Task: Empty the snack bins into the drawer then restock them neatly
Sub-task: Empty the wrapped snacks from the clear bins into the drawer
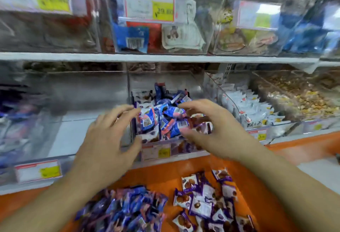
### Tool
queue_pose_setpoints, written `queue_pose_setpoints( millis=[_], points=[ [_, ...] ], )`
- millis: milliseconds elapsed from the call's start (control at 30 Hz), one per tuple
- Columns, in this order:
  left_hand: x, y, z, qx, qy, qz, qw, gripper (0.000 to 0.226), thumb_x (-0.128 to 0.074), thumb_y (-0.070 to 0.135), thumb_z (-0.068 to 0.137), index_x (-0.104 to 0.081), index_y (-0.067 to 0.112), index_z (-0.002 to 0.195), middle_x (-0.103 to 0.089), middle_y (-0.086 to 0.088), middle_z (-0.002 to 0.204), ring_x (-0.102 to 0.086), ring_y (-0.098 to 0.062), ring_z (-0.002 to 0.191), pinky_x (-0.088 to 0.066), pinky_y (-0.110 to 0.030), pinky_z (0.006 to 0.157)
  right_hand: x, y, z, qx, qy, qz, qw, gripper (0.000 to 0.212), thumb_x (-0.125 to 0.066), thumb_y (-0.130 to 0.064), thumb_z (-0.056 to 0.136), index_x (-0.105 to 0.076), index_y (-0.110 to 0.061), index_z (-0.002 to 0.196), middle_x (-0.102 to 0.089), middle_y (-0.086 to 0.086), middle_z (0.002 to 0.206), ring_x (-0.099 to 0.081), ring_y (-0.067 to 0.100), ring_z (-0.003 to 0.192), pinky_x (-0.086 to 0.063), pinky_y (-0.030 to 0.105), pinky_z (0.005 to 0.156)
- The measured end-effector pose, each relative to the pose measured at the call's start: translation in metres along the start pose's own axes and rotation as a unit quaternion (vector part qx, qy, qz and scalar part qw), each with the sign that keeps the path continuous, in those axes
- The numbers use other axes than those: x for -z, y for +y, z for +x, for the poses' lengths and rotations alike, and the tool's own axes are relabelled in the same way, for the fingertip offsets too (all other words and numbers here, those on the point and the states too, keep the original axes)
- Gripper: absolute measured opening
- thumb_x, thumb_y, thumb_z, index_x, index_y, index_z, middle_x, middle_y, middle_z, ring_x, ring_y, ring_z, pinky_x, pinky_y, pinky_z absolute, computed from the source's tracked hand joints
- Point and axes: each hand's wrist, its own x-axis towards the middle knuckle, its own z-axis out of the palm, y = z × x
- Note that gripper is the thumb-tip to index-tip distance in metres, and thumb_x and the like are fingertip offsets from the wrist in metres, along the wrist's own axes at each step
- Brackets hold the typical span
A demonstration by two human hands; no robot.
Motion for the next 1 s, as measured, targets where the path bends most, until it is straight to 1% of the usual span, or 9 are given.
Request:
queue_pose_setpoints(
  millis=[67,167,267,333,433,600,767,867,1000],
  points=[
    [0.003,-0.011,0.009,0.026,-0.056,0.004,0.998,0.064,-0.034,0.068,0.100,-0.019,0.051,0.160,-0.015,0.031,0.166,-0.028,-0.010,0.152,-0.034,-0.045,0.120,-0.006,0.003,0.039,-0.010,-0.048,-0.036,0.998,0.079,-0.087,-0.040,0.083,-0.046,-0.046,0.151,-0.045,-0.017,0.150,-0.044,0.000,0.136,-0.040,0.027,0.114],
    [0.003,-0.010,0.009,0.071,-0.130,-0.032,0.988,0.068,-0.021,0.079,0.092,0.014,0.069,0.150,0.020,0.048,0.156,-0.011,0.007,0.149,-0.036,-0.042,0.120,-0.021,0.015,0.084,-0.061,-0.166,-0.029,0.984,0.108,-0.094,-0.045,0.072,-0.027,-0.062,0.154,-0.021,-0.013,0.166,-0.026,0.012,0.153,-0.035,0.036,0.122],
    [0.004,-0.008,0.011,0.093,-0.132,-0.067,0.985,0.067,-0.022,0.079,0.091,0.014,0.073,0.146,0.023,0.052,0.151,-0.013,0.006,0.148,-0.039,-0.044,0.116,-0.037,0.028,0.113,-0.092,-0.253,-0.076,0.960,0.117,-0.095,-0.054,0.065,-0.017,-0.074,0.148,-0.004,-0.014,0.171,-0.011,0.024,0.159,-0.030,0.050,0.125],
    [0.005,-0.012,0.011,0.100,-0.137,-0.079,0.982,0.066,-0.025,0.079,0.092,0.015,0.074,0.145,0.021,0.054,0.150,-0.019,0.003,0.150,-0.042,-0.045,0.114,-0.046,0.033,0.125,-0.106,-0.281,-0.124,0.946,0.114,-0.095,-0.056,0.064,-0.021,-0.071,0.150,0.002,-0.011,0.174,-0.006,0.027,0.160,-0.025,0.053,0.127],
    [0.005,-0.015,0.008,0.098,-0.139,-0.084,0.982,0.066,-0.028,0.078,0.093,0.015,0.076,0.143,0.022,0.056,0.148,-0.031,-0.001,0.149,-0.048,-0.046,0.110,-0.056,0.040,0.131,-0.084,-0.252,-0.157,0.951,0.101,-0.095,-0.051,0.064,-0.041,-0.057,0.150,-0.020,-0.003,0.170,-0.024,0.029,0.155,-0.033,0.049,0.123],
    [0.007,-0.016,0.008,0.096,-0.134,-0.090,0.982,0.067,-0.029,0.077,0.095,0.015,0.074,0.145,0.024,0.054,0.149,-0.043,-0.003,0.144,-0.054,-0.041,0.100,-0.051,0.044,0.121,-0.077,-0.156,-0.103,0.979,0.083,-0.100,-0.037,0.064,-0.064,-0.038,0.138,-0.053,-0.011,0.152,-0.052,0.010,0.134,-0.045,0.027,0.106],
    [0.009,-0.012,0.009,0.105,-0.136,-0.091,0.981,0.067,-0.029,0.077,0.094,0.016,0.075,0.144,0.026,0.054,0.149,-0.057,-0.004,0.129,-0.054,-0.033,0.088,-0.042,0.048,0.110,-0.134,-0.104,0.013,0.985,0.074,-0.102,-0.023,0.064,-0.069,-0.042,0.128,-0.065,-0.013,0.135,-0.070,0.011,0.109,-0.063,0.036,0.087],
    [0.010,-0.010,0.009,0.115,-0.140,-0.081,0.980,0.069,-0.030,0.078,0.093,0.017,0.075,0.143,0.026,0.052,0.149,-0.066,-0.013,0.114,-0.051,-0.028,0.075,-0.032,0.039,0.104,-0.142,-0.076,0.080,0.984,0.072,-0.101,-0.016,0.063,-0.072,-0.039,0.124,-0.073,-0.009,0.121,-0.076,0.013,0.099,-0.065,0.034,0.079],
    [0.005,-0.012,0.009,0.104,-0.136,-0.062,0.983,0.073,-0.033,0.079,0.092,0.015,0.073,0.146,0.025,0.051,0.151,-0.066,-0.017,0.113,-0.043,-0.021,0.063,-0.014,0.005,0.085,-0.126,-0.020,0.175,0.976,0.069,-0.098,-0.004,0.065,-0.072,-0.026,0.125,-0.078,-0.004,0.109,-0.078,0.013,0.093,-0.062,0.025,0.075]
  ],
)
